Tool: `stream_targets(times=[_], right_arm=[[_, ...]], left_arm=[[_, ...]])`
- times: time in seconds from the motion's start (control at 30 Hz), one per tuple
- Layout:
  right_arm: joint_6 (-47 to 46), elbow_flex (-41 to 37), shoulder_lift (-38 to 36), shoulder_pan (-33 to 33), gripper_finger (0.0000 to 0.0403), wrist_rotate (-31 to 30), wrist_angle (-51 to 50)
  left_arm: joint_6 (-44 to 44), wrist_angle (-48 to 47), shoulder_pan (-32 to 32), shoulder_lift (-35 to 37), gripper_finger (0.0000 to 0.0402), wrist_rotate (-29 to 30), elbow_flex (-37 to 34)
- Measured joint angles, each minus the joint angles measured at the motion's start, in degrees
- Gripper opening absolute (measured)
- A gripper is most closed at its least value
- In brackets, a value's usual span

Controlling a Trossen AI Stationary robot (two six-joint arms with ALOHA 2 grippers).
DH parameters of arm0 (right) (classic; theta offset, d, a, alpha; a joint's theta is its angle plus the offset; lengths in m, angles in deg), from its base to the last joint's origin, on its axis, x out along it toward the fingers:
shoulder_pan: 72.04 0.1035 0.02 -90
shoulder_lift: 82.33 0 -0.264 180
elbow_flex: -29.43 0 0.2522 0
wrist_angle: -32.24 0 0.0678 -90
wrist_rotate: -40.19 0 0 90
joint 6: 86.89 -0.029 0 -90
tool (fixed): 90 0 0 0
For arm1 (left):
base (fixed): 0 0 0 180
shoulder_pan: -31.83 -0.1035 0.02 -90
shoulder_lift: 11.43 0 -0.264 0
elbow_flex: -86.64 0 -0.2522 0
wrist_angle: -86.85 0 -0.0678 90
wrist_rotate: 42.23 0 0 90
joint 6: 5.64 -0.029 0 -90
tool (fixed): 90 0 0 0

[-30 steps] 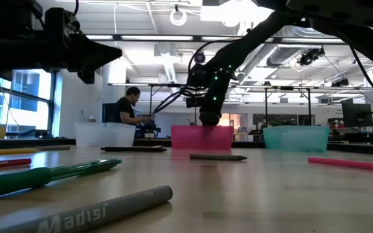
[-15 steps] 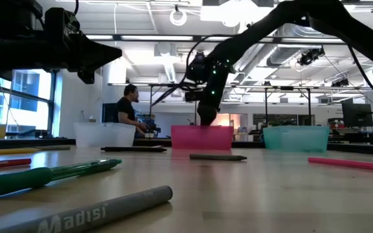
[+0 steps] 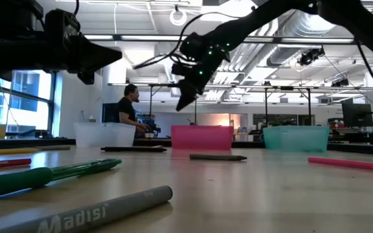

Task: Sort crayons/erasers/pens/pencils in bins
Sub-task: Put the bottom red pencil into the blue bin

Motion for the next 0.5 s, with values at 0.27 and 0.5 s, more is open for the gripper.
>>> stream_targets(times=[0.27,0.5], right_arm=[[-8.6,-23.7,-11.5,3.2,0.0001,-2.0,30.6],[-13.0,-44.3,-25.7,7.2,0.0,-7.5,47.1]], left_arm=[[0.1,-0.4,0.0,0.0,0.0,0.0,0.0],[0.1,-0.4,0.0,0.0,0.0,-0.5,0.0]])
